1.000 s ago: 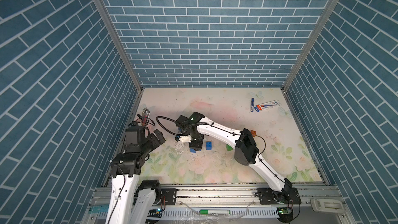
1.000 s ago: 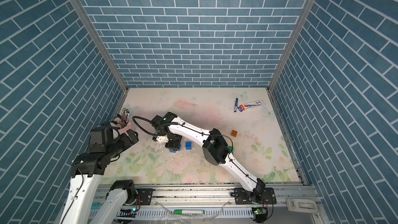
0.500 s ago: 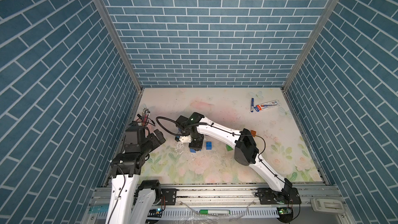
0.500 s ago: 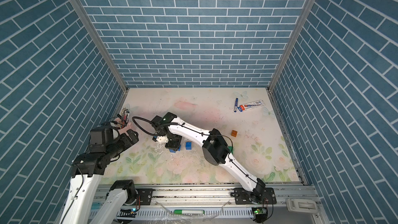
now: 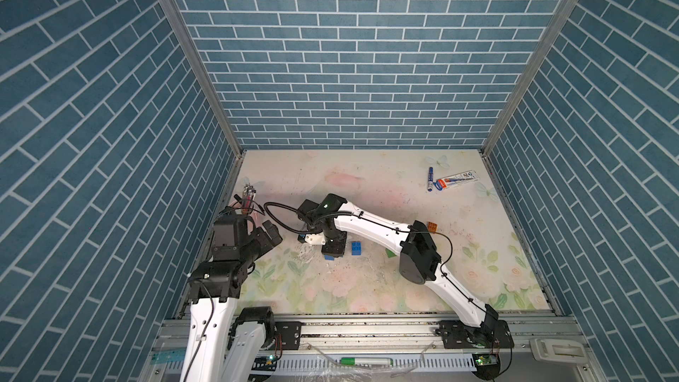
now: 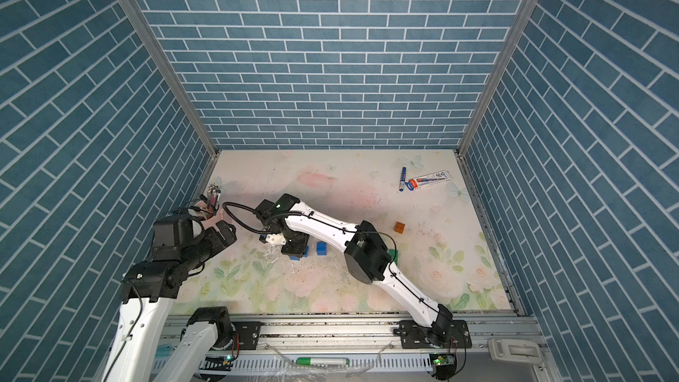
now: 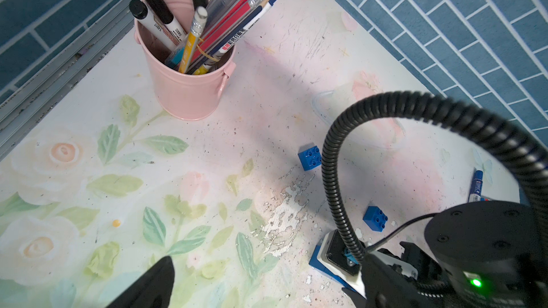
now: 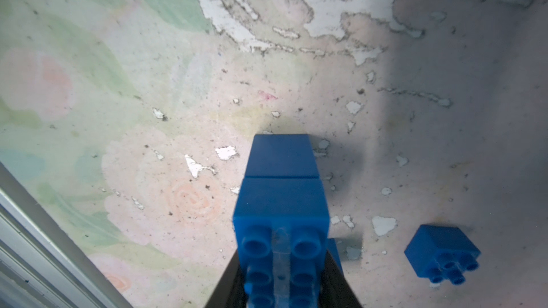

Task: Assemble the letter h with lego
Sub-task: Assemble the lego brick with the lego brick, then pick up the lego brick from the center of the board.

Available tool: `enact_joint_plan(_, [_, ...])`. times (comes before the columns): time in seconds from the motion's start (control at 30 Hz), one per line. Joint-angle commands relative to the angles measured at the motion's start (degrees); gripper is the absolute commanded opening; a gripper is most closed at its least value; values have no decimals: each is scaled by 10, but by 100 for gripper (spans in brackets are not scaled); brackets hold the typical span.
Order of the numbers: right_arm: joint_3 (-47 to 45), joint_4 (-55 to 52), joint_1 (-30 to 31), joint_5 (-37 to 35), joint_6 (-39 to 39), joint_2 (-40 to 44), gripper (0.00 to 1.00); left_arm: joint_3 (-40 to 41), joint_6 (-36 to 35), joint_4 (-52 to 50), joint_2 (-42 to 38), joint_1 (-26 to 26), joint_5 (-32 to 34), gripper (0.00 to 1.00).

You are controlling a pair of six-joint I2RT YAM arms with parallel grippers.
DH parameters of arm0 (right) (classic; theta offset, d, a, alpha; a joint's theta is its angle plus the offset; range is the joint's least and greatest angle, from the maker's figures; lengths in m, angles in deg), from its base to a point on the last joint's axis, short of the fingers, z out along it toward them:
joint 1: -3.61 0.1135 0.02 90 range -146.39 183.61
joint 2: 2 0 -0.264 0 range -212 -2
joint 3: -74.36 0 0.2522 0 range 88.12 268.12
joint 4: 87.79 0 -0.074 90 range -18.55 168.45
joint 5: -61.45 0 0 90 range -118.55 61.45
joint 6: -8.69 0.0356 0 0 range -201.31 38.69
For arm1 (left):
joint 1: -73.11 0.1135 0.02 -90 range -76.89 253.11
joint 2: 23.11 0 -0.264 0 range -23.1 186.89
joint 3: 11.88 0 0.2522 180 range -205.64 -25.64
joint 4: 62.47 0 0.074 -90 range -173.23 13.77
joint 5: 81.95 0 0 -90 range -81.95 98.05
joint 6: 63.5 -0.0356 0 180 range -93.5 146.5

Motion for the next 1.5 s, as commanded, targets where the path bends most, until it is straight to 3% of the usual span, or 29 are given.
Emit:
enact_joint_plan(0.0, [-7,-15,0,-21,2,14,27,8,2,9,-4,3,0,99])
enact_joint_plan(0.43, [-12,-12,1,-26,3,16,46,8,2,10,-6,3,-1,99])
enact_joint_plan(0.7, [-9,0,1,-39,5,28,50,8,2,9,-6,3,0,99])
enact_joint_plan(0.87, [-7,2,1,-7,-1,41,57,8,1,9,-6,3,0,99])
enact_joint_plan(1.47, [-6,11,1,27,-23,40,56,8,2,10,-3,3,-2,99])
